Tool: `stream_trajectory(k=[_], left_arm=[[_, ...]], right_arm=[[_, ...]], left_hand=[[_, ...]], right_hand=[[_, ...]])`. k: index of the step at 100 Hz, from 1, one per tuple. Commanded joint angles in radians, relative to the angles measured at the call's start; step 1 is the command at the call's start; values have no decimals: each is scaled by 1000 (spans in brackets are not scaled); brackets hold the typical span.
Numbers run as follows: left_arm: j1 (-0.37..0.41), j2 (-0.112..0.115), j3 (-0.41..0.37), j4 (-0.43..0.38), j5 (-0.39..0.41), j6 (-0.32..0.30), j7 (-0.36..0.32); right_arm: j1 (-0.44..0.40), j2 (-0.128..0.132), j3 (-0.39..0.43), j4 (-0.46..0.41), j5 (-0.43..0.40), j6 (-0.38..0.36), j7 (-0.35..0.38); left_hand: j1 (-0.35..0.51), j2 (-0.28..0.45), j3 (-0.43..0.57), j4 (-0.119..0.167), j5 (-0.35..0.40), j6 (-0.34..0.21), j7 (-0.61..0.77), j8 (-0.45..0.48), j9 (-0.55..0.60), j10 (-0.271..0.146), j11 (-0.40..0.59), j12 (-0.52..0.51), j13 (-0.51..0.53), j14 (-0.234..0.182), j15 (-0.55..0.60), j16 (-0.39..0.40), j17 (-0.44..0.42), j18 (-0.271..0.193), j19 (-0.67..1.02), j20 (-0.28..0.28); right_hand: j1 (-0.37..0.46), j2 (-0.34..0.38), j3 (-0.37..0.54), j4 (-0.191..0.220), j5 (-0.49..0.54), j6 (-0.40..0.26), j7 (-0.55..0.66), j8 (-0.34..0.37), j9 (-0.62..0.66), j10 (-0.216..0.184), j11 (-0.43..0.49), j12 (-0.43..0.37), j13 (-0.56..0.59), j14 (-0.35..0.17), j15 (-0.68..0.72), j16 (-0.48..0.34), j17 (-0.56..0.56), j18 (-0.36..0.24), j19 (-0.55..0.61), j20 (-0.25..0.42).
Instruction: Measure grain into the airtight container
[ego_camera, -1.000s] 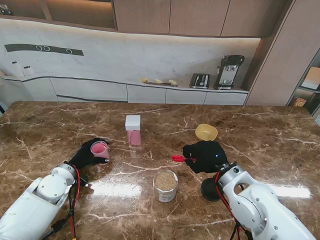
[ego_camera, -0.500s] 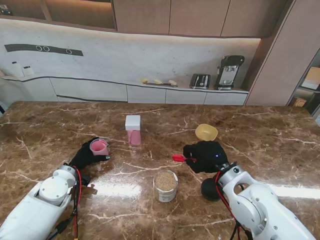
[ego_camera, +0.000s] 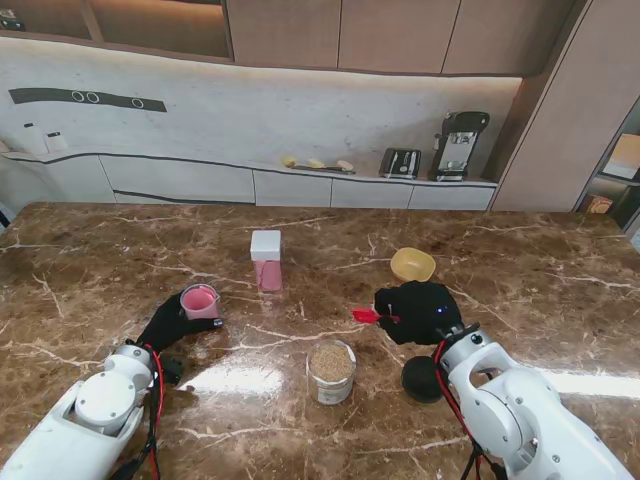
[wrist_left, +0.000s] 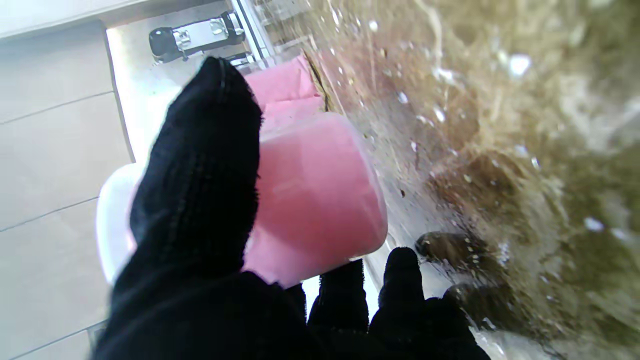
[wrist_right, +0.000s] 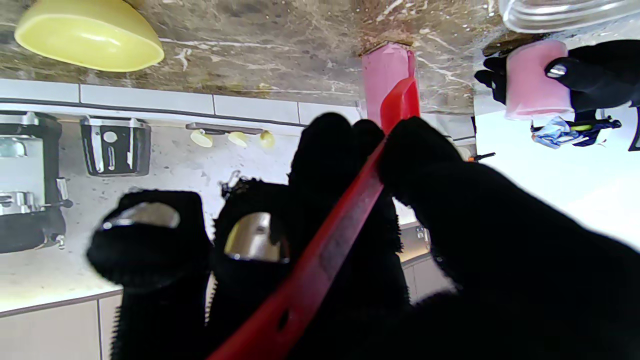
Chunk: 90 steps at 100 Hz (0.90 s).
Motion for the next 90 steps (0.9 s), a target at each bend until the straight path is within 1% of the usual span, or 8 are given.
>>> stream_trajectory(k=[1, 14, 30, 45, 58, 66, 70, 90], left_arm=[[37, 4, 1, -25, 16, -9, -8], [82, 13, -15, -111, 46, 0, -6], [131, 25, -28, -198, 80, 4, -19], [178, 38, -37, -277, 133, -8, -31], [213, 44, -36, -335, 156, -15, -36], [227, 46, -27, -359, 172, -16, -35], [233, 48, -21, -370, 175, -15, -37], [256, 45, 16, -405, 175, -7, -20]], right_arm=[[-16, 1, 7, -23, 2, 16, 31], [-28, 4, 17, -63, -8, 34, 85], [-37, 7, 23, -105, -21, 53, 130], [-51, 13, 20, -157, -49, 64, 196], [-60, 17, 5, -202, -73, 87, 255], [-62, 19, -9, -225, -94, 99, 282], [-63, 20, -18, -235, -104, 105, 294], [-61, 25, -69, -247, -165, 119, 309]], left_hand=[[88, 218, 51, 21, 227, -78, 173, 12, 51, -5, 25, 18, 49, 20, 35, 19, 53, 147, 163, 111], [81, 254, 43, 21, 220, -64, 168, 28, 158, -4, 55, 51, 145, 58, 82, 64, 84, 202, 213, 201], [80, 262, 41, 24, 226, -50, 163, 40, 276, 3, 90, 85, 250, 99, 142, 111, 127, 253, 255, 240], [75, 259, 56, 24, 229, -42, 160, 54, 396, 21, 140, 152, 334, 131, 216, 182, 147, 282, 343, 280], [65, 250, 79, 19, 235, -34, 165, 49, 458, 34, 145, 290, 361, 156, 267, 227, 130, 290, 457, 279], [60, 246, 84, 17, 239, -36, 167, 45, 479, 36, 153, 319, 371, 161, 287, 241, 124, 293, 500, 275], [52, 243, 95, 13, 238, -36, 171, 38, 490, 37, 144, 346, 372, 162, 292, 246, 112, 293, 543, 235], [47, 227, 104, 12, 259, -10, 173, 17, 517, 54, 184, 389, 394, 171, 326, 264, 112, 302, 600, 230]], right_hand=[[44, 47, 38, 6, 27, -145, 26, 34, 23, -3, 20, 13, 38, -64, 19, 21, -2, -4, 49, 11], [48, 53, 28, 9, 24, -141, 25, 32, 19, 13, 17, 11, 37, -61, 12, 17, -3, -2, 51, 8], [54, 54, 20, 11, 24, -134, 26, 30, 18, 29, 16, 10, 38, -59, 7, 15, -5, -2, 50, 5], [56, 54, 16, 13, 25, -124, 25, 26, 26, 8, 14, 7, 38, -58, 8, 15, 4, -1, 52, 2], [59, 55, 13, 14, 26, -113, 25, 19, 30, 14, 12, 5, 38, -56, 14, 17, 8, 1, 55, 0], [62, 54, 11, 16, 25, -106, 25, 14, 32, 21, 10, 4, 38, -56, 18, 19, 13, 1, 58, -1], [64, 54, 10, 18, 26, -105, 26, 12, 33, 22, 9, 3, 38, -57, 20, 20, 15, 0, 60, -1], [64, 50, 9, 23, 26, -101, 25, 0, 36, 23, 3, -1, 38, -65, 27, 23, 31, -6, 62, -6]])
